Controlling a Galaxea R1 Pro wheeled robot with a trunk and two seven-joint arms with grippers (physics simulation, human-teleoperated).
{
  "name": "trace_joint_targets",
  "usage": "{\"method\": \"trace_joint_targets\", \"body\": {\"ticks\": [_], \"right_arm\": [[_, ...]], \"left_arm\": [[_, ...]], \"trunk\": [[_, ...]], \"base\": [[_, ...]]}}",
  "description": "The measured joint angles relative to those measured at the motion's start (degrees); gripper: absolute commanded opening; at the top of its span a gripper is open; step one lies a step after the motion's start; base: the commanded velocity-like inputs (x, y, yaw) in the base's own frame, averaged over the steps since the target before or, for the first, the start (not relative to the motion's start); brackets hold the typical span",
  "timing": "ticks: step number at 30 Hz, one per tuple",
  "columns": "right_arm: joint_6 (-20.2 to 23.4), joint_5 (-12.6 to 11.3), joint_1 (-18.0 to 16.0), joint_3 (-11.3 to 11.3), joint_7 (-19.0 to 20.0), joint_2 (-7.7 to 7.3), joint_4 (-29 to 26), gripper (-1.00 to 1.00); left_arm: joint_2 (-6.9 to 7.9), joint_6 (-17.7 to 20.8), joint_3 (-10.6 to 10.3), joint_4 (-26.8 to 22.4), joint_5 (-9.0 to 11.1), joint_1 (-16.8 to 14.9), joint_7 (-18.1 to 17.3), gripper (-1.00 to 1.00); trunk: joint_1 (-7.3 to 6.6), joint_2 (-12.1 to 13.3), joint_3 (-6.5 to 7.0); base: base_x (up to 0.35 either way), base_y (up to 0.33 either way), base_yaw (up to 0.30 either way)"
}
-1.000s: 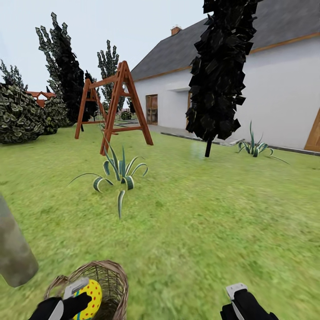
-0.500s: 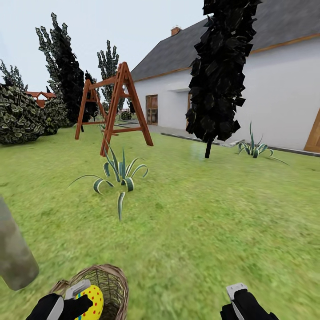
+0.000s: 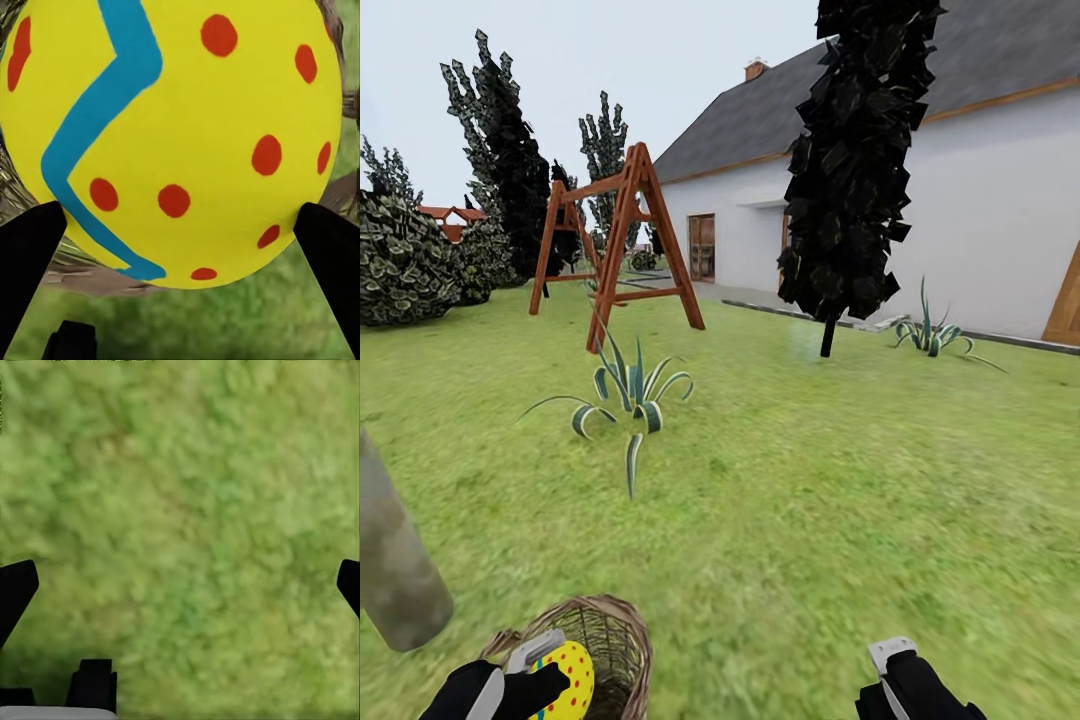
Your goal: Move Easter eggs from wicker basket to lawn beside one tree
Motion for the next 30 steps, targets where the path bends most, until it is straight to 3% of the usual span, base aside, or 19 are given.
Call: {"method": "trace_joint_targets", "body": {"ticks": [12, 30], "right_arm": [[-0.1, 0.2, 0.0, 0.0, 0.0, 0.00, 0.0, 1.00], [-0.1, 0.7, 0.0, 0.2, -0.1, 0.09, 0.0, 1.00]], "left_arm": [[0.01, -1.3, -0.1, 0.5, 0.1, 0.0, 0.0, -1.00], [0.00, -1.4, -0.1, 0.2, 0.0, 0.0, 0.0, -1.00]], "trunk": [[-2.62, 4.8, 1.98], [-6.57, 12.0, 5.22]], "base": [[-0.130, -0.234, -0.016], [-0.155, -0.293, 0.253]]}}
